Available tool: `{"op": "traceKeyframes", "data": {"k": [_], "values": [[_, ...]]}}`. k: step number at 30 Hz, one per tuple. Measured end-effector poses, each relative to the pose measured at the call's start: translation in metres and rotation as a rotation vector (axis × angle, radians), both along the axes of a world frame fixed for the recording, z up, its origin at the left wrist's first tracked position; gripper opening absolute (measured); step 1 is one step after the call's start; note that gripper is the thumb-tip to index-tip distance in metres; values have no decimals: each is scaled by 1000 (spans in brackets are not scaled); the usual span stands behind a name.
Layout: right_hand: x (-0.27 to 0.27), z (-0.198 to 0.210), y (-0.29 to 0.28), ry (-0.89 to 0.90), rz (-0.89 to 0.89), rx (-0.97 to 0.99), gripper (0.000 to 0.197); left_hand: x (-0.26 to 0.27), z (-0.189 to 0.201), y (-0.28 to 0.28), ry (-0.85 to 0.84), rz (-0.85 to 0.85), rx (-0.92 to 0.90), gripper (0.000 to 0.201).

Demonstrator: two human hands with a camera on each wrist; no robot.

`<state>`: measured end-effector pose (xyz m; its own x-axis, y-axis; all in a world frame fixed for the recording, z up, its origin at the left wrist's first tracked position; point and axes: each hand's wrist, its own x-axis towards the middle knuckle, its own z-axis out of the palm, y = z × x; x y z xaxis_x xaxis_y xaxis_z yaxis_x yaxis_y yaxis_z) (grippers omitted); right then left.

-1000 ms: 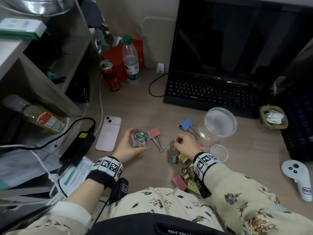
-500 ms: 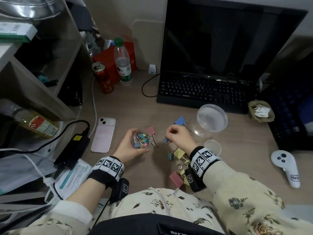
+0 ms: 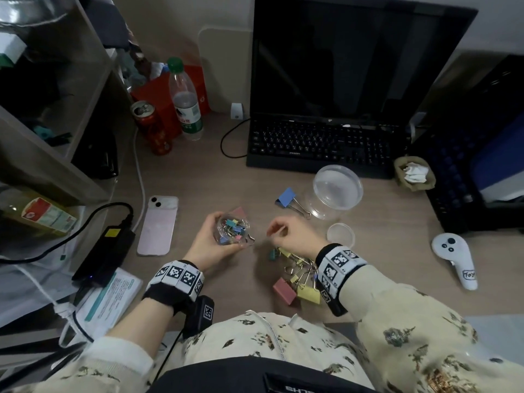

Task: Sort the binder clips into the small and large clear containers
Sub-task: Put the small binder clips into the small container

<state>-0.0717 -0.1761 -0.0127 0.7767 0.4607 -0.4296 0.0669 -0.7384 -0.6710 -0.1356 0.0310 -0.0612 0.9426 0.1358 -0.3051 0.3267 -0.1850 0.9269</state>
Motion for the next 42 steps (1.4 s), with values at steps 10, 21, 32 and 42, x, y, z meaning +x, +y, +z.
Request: {"op": "traceKeyframes", "data": {"k": [10, 21, 32, 42], "values": [[-37, -45, 8, -363, 426, -542, 29, -16, -2, 5, -6, 4, 24, 78], [-19, -22, 10, -197, 103, -224, 25, -17, 2, 5, -17, -22, 60, 77], [-14, 11, 12, -152, 15, 247, 23, 0, 1, -18, 17, -151, 12, 79], [16, -27, -78, -189, -146, -337, 31, -4, 1, -34, 64, -164, 49, 79]]}}
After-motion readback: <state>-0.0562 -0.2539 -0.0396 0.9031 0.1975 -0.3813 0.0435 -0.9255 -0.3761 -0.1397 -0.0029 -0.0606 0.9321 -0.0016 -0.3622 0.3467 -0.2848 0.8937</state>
